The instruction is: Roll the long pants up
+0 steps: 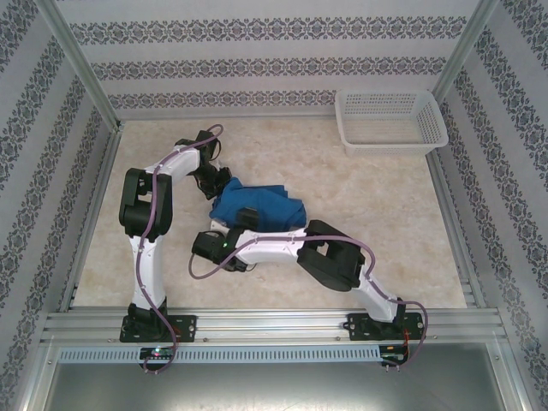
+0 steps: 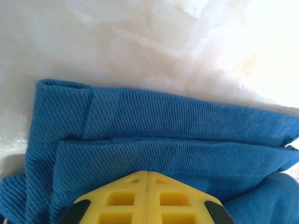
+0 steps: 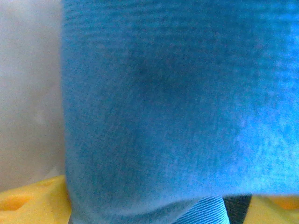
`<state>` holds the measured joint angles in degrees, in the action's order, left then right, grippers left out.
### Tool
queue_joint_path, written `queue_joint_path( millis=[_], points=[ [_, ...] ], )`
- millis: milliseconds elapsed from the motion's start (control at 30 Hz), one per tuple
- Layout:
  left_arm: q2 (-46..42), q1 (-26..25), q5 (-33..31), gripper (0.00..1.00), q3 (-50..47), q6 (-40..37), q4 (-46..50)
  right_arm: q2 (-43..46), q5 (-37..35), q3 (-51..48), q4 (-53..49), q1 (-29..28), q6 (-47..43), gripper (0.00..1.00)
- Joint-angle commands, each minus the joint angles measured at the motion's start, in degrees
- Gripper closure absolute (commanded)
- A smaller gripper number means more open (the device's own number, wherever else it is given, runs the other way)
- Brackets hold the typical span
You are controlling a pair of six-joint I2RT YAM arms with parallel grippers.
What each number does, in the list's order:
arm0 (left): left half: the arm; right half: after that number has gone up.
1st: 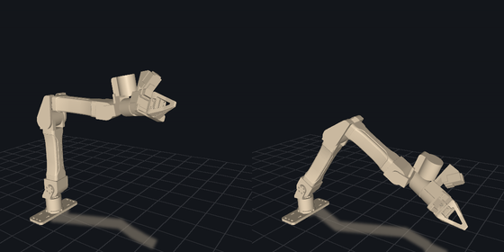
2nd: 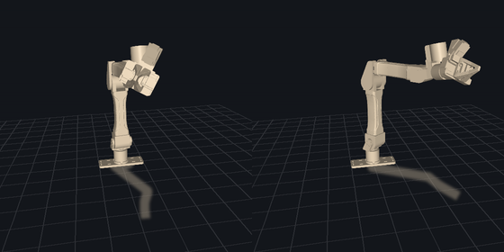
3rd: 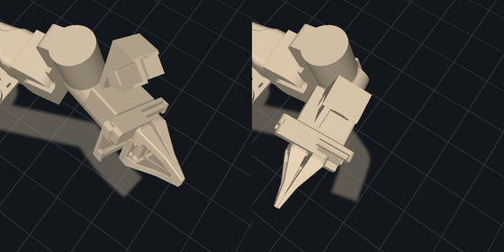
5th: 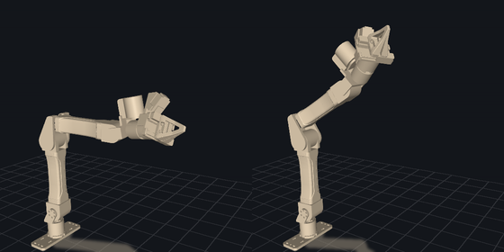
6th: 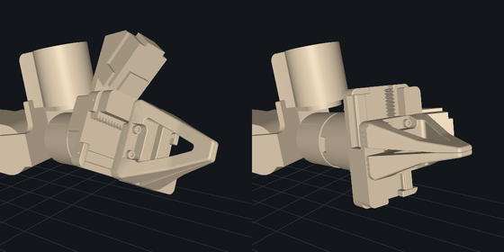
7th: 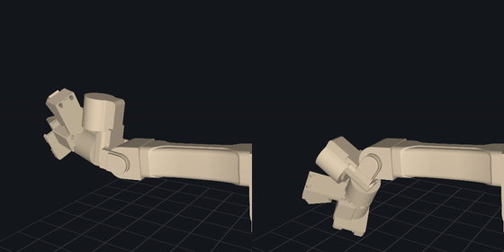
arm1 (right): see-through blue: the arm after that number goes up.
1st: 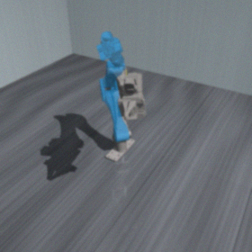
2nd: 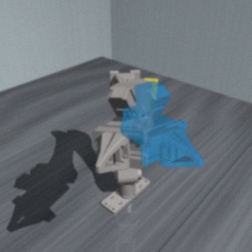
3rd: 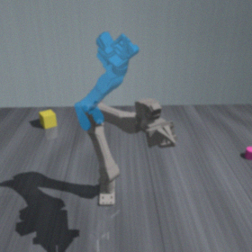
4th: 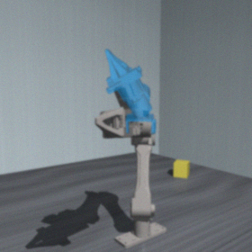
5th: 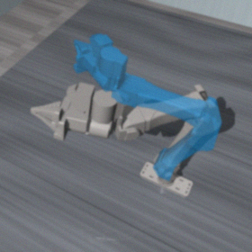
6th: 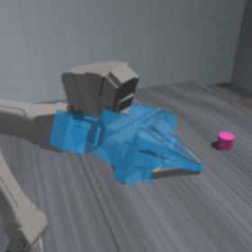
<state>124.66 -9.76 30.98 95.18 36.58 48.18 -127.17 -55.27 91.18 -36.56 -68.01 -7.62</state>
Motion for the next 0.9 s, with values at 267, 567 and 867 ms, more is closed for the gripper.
queue_joint_path(
  millis=[267,567,867],
  points=[
    [-2.23,-0.93,-0.08,1.0,-0.52,-1.42,2.7,-1.41,-5.32,-2.22,21.95,8.34,-14.91,0.19],
    [-2.07,-0.88,-0.17,1.0,-0.34,-1.77,3.16,-0.91,9.35,1.08,21.18,13.72,-17.37,0.98],
    [-1.21,-0.84,-0.59,1.0,1.3,-2.08,3.94,6.67,23.75,9.57,4.18,18.84,-10.73,1.0]
  ],
)
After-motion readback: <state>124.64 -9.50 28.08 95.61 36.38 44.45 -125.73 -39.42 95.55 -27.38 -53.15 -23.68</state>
